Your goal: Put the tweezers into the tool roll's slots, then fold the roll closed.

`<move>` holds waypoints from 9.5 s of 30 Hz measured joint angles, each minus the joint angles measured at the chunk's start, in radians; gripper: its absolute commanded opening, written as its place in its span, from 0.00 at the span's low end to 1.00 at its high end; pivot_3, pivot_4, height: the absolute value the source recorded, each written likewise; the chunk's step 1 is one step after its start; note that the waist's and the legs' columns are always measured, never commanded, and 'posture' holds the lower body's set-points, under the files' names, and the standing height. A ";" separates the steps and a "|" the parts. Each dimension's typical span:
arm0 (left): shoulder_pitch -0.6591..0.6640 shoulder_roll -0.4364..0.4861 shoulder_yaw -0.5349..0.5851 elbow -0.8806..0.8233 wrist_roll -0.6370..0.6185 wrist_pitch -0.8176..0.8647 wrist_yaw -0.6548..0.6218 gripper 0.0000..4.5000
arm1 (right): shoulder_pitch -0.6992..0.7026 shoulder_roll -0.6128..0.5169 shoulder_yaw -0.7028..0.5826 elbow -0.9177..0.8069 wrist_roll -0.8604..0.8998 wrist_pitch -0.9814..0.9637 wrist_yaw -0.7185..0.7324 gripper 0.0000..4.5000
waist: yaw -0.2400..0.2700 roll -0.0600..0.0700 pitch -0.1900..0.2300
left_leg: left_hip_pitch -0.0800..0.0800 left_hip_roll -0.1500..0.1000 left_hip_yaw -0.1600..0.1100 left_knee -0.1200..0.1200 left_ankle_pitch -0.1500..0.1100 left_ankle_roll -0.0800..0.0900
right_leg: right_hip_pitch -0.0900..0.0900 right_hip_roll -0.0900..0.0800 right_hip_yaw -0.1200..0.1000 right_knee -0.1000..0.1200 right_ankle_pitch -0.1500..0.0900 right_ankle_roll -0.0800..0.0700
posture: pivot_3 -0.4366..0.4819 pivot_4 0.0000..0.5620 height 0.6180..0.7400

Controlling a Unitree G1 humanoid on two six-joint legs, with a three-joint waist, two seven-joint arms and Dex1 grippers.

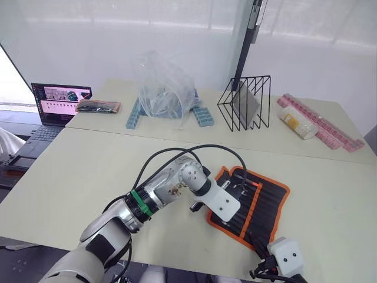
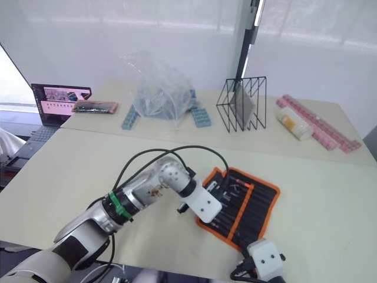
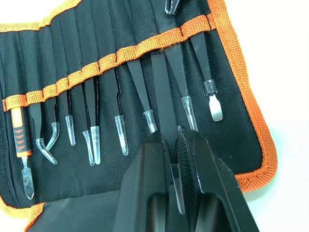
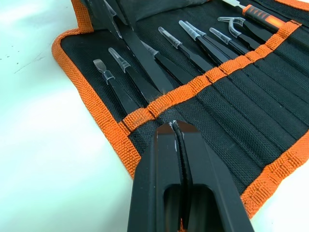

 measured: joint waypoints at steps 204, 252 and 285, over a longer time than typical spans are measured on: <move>0.616 0.612 0.724 -0.163 -0.659 0.047 0.034 1.00 | -0.694 -0.254 0.255 0.096 0.196 0.239 0.554 0.00 | -0.025 0.012 0.014 | 0.000 -0.001 0.000 -0.001 0.001 0.002 | -0.004 0.000 0.003 0.001 0.003 -0.003 | 0.48 0.27 0.84; -0.207 0.094 0.400 1.101 -0.188 -1.027 -0.178 0.00 | -0.666 -0.291 0.187 0.084 0.104 0.188 0.469 0.00 | -0.026 0.009 0.016 | -0.019 -0.004 -0.001 0.019 0.001 0.009 | -0.019 0.000 0.004 0.016 0.009 0.004 | 0.48 0.27 0.84; 0.789 0.575 0.548 -0.773 -0.496 0.736 0.316 0.00 | -1.012 -0.372 0.269 0.513 -0.056 -0.371 0.597 0.00 | -0.044 0.012 0.016 | -0.014 -0.002 -0.001 0.018 0.001 0.009 | -0.018 0.000 0.005 0.018 0.008 0.002 | 0.48 0.27 0.84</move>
